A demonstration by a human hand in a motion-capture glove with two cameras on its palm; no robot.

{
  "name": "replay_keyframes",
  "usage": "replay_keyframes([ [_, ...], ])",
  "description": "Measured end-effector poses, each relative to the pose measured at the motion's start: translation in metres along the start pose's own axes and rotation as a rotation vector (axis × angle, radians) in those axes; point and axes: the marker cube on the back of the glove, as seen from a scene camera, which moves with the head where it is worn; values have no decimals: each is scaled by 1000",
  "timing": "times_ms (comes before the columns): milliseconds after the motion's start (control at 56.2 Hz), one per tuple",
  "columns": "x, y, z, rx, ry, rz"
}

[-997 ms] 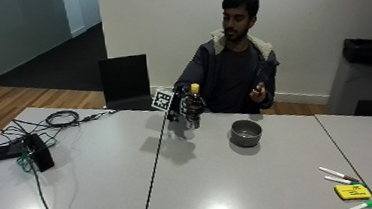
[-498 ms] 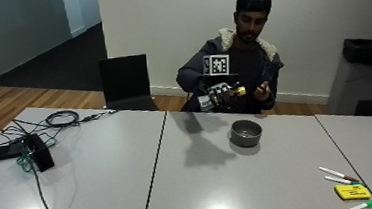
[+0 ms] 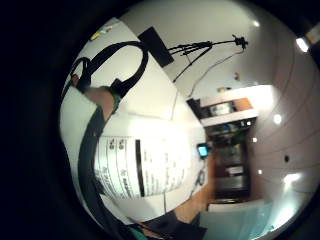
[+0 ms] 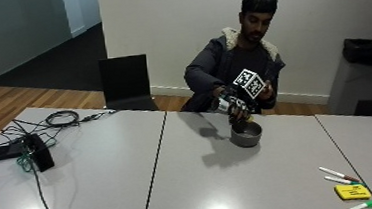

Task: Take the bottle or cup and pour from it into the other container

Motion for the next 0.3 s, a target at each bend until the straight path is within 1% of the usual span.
replay_keyframes([
  [18,-2,1,1,19,27,-52],
  [53,-6,0,3,35,66,-91],
  [196,-17,-2,8,-1,67,-147],
  [303,-17,-5,9,-11,41,-154],
])
